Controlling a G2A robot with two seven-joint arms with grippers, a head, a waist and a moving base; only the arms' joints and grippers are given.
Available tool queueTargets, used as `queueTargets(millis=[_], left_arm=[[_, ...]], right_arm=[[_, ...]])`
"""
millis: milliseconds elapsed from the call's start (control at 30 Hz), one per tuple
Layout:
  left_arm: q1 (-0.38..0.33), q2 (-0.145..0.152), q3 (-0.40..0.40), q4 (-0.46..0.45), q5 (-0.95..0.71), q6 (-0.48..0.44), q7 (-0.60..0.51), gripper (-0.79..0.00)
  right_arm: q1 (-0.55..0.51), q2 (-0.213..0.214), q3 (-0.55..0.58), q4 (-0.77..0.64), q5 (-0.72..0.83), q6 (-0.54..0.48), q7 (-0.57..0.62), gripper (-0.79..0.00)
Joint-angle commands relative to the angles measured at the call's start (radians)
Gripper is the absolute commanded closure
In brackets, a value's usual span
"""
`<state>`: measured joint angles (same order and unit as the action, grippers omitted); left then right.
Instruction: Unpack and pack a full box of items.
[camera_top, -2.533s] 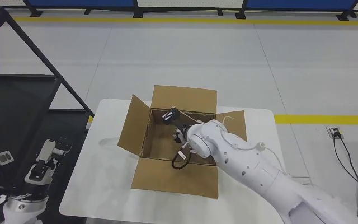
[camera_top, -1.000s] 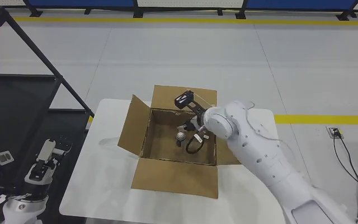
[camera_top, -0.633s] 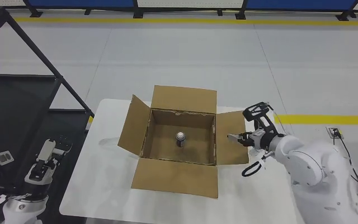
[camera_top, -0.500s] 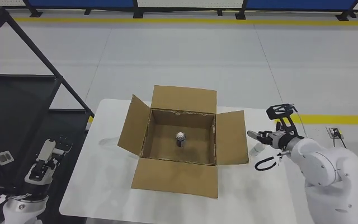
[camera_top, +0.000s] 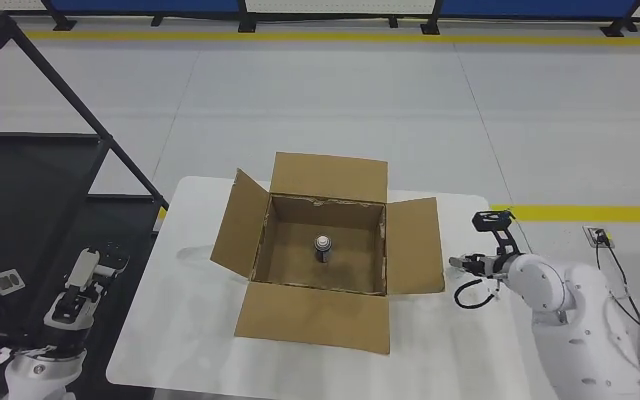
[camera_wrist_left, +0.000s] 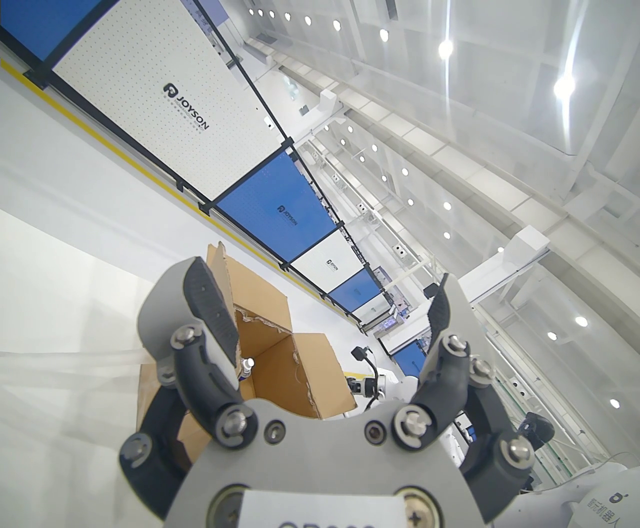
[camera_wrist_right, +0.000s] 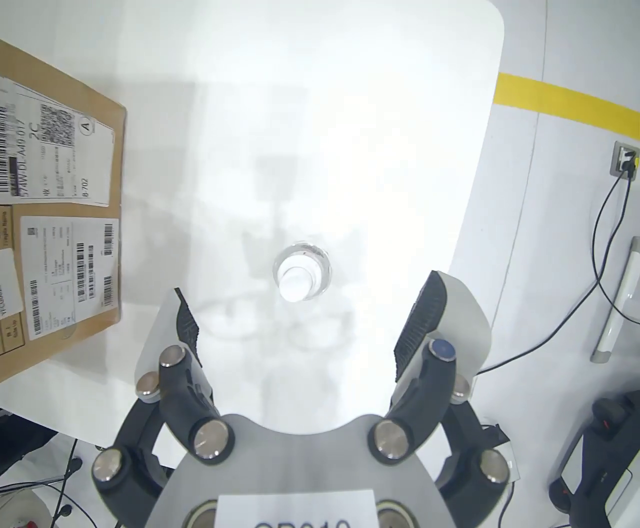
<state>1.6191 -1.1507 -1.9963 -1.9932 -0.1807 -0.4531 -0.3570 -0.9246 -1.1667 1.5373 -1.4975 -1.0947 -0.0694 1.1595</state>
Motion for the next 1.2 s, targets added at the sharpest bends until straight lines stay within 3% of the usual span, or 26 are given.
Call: queueTargets(millis=[0,100,133,333,433,700,933,1033,1167], left_arm=[[0.0,0.0,0.0,0.0,0.0,0.0,0.0,-0.785],[0.0,0.0,0.0,0.0,0.0,0.0,0.0,-0.785],[0.0,0.0,0.0,0.0,0.0,0.0,0.0,-0.785],[0.0,0.0,0.0,0.0,0.0,0.0,0.0,-0.785],[0.0,0.0,0.0,0.0,0.0,0.0,0.0,-0.785],[0.0,0.0,0.0,0.0,0.0,0.0,0.0,-0.785],[0.0,0.0,0.0,0.0,0.0,0.0,0.0,-0.785],[0.0,0.0,0.0,0.0,0.0,0.0,0.0,-0.785],[0.0,0.0,0.0,0.0,0.0,0.0,0.0,-0.785]], right_arm=[[0.011,0.0,-0.009,0.03,0.006,-0.004,-0.007,-0.745],[0.025,0.0,-0.02,0.065,0.015,-0.011,-0.022,-0.545],[0.03,0.001,-0.023,0.077,0.017,-0.013,-0.026,-0.437],[0.068,0.0,-0.051,0.151,0.026,-0.01,-0.045,-0.249],[0.081,0.0,-0.06,0.172,0.033,-0.011,-0.052,0.0],[0.053,0.012,0.006,0.079,0.053,0.044,-0.103,0.0],[-0.095,0.017,0.15,-0.326,0.219,0.136,-0.226,0.0],[-0.169,0.013,0.148,-0.49,0.272,0.132,-0.287,0.0],[-0.179,0.013,0.064,-0.606,0.267,0.1,-0.259,0.0]])
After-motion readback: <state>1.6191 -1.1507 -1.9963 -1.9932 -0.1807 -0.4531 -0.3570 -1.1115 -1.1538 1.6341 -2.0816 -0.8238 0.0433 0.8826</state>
